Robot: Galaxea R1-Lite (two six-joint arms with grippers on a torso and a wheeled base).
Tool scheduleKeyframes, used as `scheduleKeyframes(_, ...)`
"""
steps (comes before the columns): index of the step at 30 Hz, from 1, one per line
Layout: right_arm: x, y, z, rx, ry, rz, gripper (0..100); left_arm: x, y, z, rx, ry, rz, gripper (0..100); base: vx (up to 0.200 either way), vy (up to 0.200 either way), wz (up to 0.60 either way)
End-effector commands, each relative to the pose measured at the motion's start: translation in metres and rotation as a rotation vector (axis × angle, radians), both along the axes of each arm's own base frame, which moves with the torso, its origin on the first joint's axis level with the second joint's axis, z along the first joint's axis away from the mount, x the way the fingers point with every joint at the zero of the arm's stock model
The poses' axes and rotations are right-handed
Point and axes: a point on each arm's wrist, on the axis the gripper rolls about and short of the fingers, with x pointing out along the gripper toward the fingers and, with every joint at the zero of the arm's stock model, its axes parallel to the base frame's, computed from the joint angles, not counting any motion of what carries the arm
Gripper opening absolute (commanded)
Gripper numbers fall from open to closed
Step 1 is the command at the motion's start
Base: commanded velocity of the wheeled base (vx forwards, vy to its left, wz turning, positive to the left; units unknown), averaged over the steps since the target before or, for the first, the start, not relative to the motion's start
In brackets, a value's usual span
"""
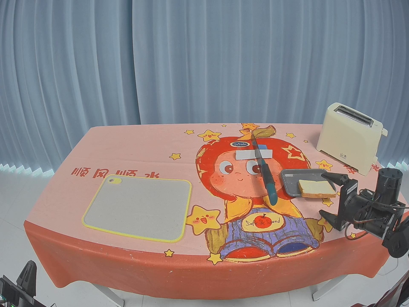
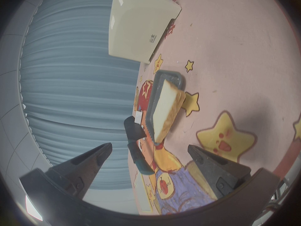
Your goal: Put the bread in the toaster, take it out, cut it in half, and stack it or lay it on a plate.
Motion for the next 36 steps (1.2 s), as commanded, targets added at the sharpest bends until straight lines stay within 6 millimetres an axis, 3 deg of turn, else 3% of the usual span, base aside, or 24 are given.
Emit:
scheduleKeyframes(1,0.010,-0.005,-0.004,0.001,-0.002,-0.030,100,0.001,0.000,-0.005,0.000,0.017,0.001,0,0.000,0.000,0.00)
scheduleKeyframes(10,0.027,-0.005,-0.012,0.014,-0.074,-0.051,100,0.001,0.000,-0.005,0.000,0.018,0.001,0,0.000,0.000,0.00)
scheduleKeyframes(25,0.029,-0.005,-0.018,0.018,-0.076,-0.049,100,0.001,0.000,-0.005,0.000,0.018,0.001,0,0.000,0.000,0.00)
scheduleKeyframes(36,0.043,-0.012,-0.027,0.010,-0.061,-0.088,100,0.001,0.000,-0.005,0.000,0.018,0.001,0,0.000,0.000,0.00)
